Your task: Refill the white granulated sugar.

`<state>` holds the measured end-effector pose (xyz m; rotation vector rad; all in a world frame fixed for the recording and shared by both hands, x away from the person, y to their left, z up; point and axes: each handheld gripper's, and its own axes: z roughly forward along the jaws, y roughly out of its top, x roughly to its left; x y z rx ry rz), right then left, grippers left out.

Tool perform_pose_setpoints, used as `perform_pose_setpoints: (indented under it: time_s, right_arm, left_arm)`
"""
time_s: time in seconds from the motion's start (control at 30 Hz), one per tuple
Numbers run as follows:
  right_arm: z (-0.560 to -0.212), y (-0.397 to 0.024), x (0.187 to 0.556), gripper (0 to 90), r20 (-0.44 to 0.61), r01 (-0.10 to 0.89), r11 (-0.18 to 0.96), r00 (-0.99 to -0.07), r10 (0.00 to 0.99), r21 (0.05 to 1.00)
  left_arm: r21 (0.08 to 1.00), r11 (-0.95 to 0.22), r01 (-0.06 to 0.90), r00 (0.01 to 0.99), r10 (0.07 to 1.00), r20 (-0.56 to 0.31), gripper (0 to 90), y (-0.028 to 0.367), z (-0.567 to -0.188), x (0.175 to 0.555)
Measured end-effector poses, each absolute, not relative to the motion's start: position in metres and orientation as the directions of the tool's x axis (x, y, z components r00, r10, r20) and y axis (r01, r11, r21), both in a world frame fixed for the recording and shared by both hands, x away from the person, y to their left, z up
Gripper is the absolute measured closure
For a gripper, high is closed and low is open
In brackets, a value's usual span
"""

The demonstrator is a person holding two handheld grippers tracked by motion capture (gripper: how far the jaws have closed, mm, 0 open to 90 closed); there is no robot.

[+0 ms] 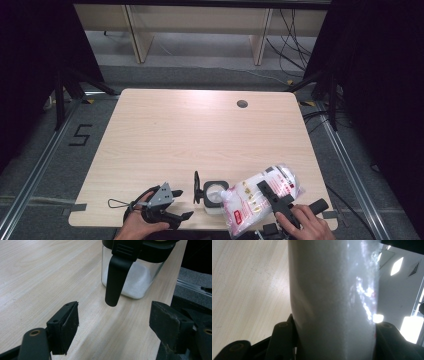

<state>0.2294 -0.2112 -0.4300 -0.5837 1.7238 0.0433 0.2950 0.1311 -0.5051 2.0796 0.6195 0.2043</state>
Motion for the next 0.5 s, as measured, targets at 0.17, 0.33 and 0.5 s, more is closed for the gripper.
perform_pose_setpoints:
  time_s: [0.17,0.33,0.5]
  right_arm:
    - [-0.4299,-0.2124,0.2300,54.5,-0.929,-0.403,0.870,-0.107,-0.354,-0.285]
    - [-0.4301,-0.2121,0.2299,54.6,-0.928,-0.402,0.870,-0.108,-0.356,-0.287]
    - [-0.4298,-0.2107,0.2299,54.6,-0.923,-0.404,0.863,-0.099,-0.371,-0.303]
  left_arm:
    - [0.828,-0.439,0.349,0.859,0.503,-0.095,23.2,0.1308,-0.5055,0.2951]
    - [0.828,-0.438,0.349,0.859,0.504,-0.096,23.2,0.1307,-0.5056,0.2949]
    - [0.826,-0.446,0.345,0.860,0.503,-0.087,23.2,0.1313,-0.5054,0.2953]
